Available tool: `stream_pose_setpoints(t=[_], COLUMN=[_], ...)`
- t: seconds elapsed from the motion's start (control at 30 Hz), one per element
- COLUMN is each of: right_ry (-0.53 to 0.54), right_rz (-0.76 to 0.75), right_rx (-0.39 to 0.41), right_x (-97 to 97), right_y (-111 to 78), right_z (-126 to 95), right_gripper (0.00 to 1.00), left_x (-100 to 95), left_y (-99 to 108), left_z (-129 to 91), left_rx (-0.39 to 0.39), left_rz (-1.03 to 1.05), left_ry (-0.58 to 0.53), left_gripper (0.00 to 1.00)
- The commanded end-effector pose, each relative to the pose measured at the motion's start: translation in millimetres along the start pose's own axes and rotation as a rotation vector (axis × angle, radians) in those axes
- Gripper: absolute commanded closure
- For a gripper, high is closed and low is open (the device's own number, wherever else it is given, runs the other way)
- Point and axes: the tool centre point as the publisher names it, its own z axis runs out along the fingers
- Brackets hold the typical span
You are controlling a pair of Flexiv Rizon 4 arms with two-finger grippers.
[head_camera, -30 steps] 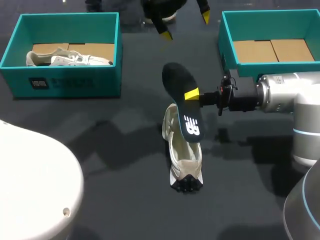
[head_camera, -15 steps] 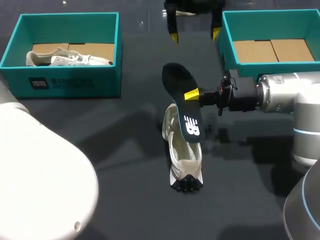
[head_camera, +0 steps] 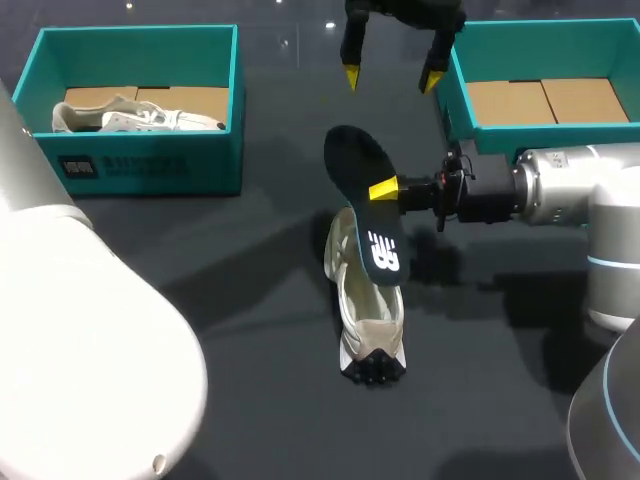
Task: Take the shoe out of the shoebox, open the shoe tongue, remove and reinsert the insole, then place the shoe into the shoebox
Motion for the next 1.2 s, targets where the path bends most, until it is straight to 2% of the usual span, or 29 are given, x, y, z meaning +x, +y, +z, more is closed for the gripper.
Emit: stream_pose_setpoints(t=[0.03,0.2,0.3,0.43,0.63,0.7,1.1,1.2], right_ry=[-0.001,-0.001,-0.001,-0.001,-0.001,-0.001,-0.001,-0.001], right_rz=[0.0,0.0,0.0,0.0,0.0,0.0,0.0,0.0], right_rx=[-0.001,-0.001,-0.001,-0.001,-0.001,-0.001,-0.001,-0.001], right_x=[-0.3,-0.3,-0.3,-0.3,-0.3,-0.3,-0.3,-0.3], right_y=[-0.6,-0.6,-0.6,-0.6,-0.6,-0.6,-0.6,-0.6], right_z=[0.8,0.8,0.8,0.8,0.8,0.8,0.8,0.8], right_gripper=[1.0,1.0,1.0,1.0,1.0,1.0,1.0,1.0], left_x=[14.9,21.1,30.2,49.9,69.6,76.2,76.2,87.4], left_y=[-7.5,-13.5,-18.8,-22.7,-32.3,-35.4,-35.4,-38.5], left_z=[6.4,6.6,10.0,15.3,13.3,11.0,11.0,20.2], left_rx=[-0.016,-0.026,-0.03,0.016,0.012,-0.045,-0.045,-0.064], left_rz=[0.008,0.009,0.01,0.016,0.035,0.072,0.072,0.076], left_ry=[-0.097,-0.162,-0.262,-0.444,-0.573,-0.575,-0.575,-0.661], left_gripper=[0.0,0.0,0.0,0.0,0.0,0.0,0.0,0.0])
